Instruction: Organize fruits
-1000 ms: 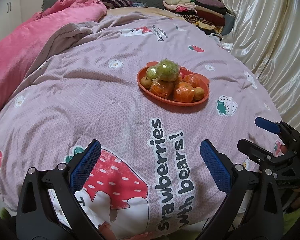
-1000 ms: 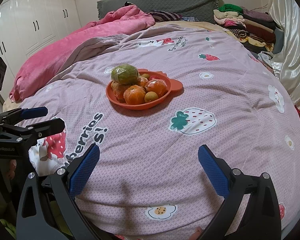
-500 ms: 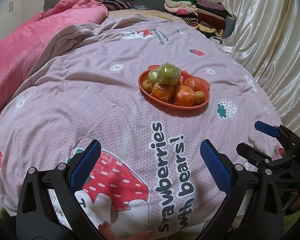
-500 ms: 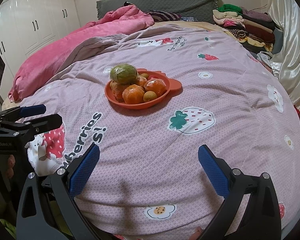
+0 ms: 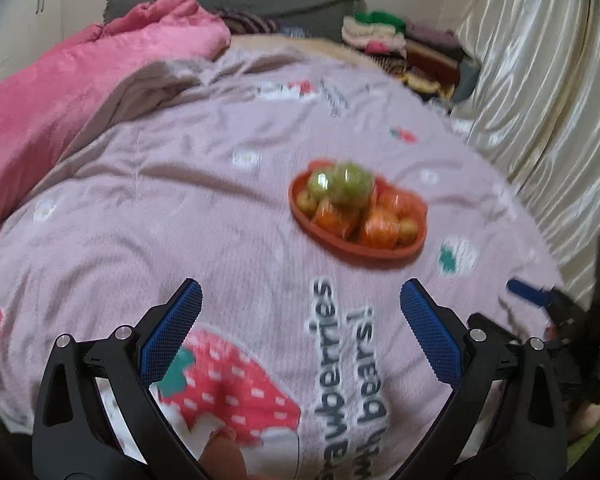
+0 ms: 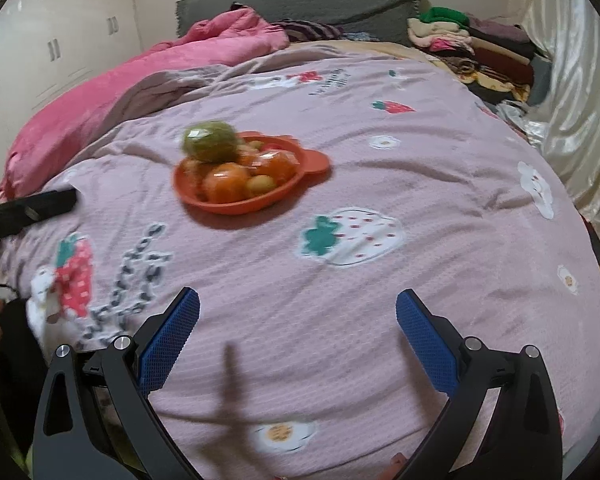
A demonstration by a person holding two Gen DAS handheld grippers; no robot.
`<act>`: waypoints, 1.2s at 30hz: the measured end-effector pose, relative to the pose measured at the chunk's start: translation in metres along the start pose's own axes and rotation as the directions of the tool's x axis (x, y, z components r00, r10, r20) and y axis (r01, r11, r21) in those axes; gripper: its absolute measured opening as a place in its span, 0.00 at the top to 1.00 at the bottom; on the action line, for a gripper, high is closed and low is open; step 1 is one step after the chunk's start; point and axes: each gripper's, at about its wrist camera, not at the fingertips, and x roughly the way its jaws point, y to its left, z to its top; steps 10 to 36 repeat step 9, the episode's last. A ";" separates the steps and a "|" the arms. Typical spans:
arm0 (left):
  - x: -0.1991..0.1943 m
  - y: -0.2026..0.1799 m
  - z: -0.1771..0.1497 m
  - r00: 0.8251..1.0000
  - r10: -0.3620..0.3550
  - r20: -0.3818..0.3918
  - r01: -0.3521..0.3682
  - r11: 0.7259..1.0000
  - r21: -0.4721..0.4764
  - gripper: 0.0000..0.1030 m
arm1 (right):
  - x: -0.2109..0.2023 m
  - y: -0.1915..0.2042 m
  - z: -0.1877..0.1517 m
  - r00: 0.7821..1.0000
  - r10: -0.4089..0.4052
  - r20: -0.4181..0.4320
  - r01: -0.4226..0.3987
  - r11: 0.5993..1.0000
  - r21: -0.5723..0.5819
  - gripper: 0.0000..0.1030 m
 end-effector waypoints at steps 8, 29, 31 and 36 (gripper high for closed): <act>0.064 0.040 0.048 0.962 0.272 -0.040 -0.267 0.959 0.091 0.09 | 0.036 -0.082 0.042 0.987 -0.162 -0.012 0.163 0.982 0.095 0.04; 0.074 0.047 0.054 0.959 0.279 -0.049 -0.274 0.957 0.094 0.09 | 0.045 -0.097 0.052 0.984 -0.177 -0.008 0.176 0.978 0.108 0.04; 0.074 0.047 0.054 0.959 0.279 -0.049 -0.274 0.957 0.094 0.09 | 0.045 -0.097 0.052 0.984 -0.177 -0.008 0.176 0.978 0.108 0.04; 0.074 0.047 0.054 0.959 0.279 -0.049 -0.274 0.957 0.094 0.09 | 0.045 -0.097 0.052 0.984 -0.177 -0.008 0.176 0.978 0.108 0.04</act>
